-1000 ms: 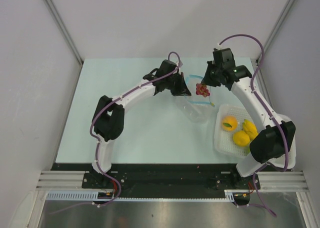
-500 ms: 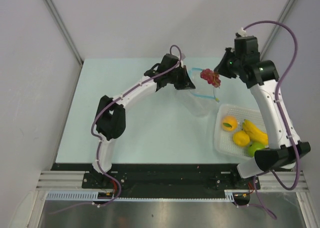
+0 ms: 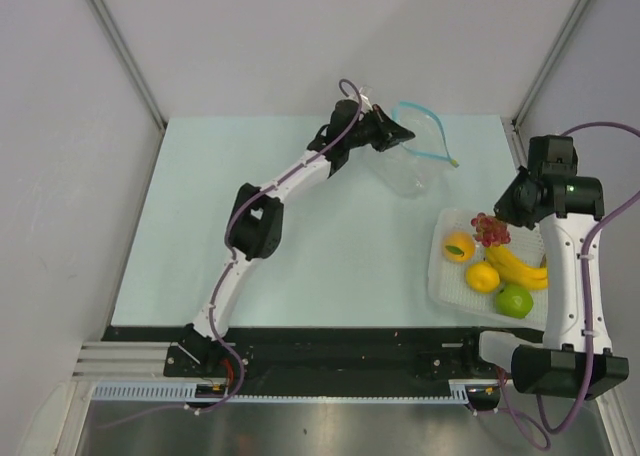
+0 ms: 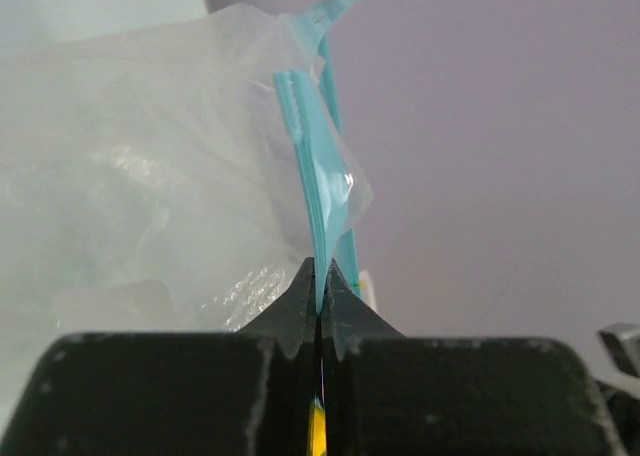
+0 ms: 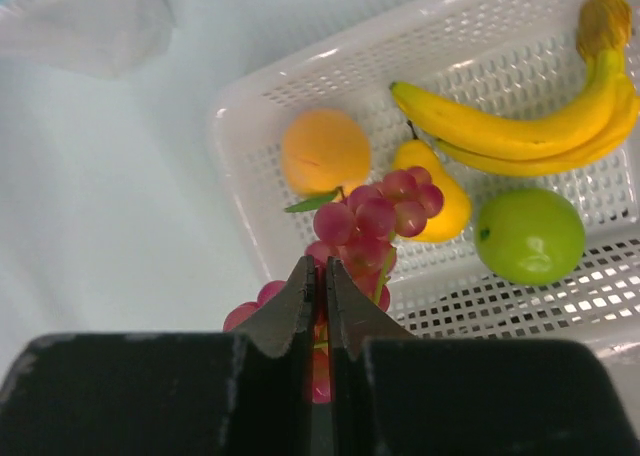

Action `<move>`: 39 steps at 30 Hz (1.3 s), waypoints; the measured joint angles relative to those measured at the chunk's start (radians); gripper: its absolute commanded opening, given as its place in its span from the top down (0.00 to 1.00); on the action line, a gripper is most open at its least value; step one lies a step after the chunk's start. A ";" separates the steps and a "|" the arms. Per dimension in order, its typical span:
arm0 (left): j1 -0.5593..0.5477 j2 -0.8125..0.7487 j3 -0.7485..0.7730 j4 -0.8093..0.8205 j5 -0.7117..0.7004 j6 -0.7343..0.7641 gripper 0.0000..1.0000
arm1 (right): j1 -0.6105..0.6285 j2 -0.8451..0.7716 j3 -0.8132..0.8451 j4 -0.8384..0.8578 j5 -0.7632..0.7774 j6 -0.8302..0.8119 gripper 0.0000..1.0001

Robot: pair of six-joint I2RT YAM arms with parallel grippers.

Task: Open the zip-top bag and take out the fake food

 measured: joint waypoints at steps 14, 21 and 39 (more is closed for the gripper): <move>-0.010 0.216 0.154 0.249 -0.098 -0.246 0.13 | 0.046 0.035 -0.245 0.009 -0.031 0.038 0.75; 0.007 0.156 0.085 0.188 -0.076 -0.171 0.00 | 0.056 0.024 -0.315 0.032 -0.064 0.046 0.40; -0.149 -0.808 -0.718 -0.111 -0.093 0.225 0.00 | 0.326 -0.235 -0.321 0.136 -0.151 0.019 0.00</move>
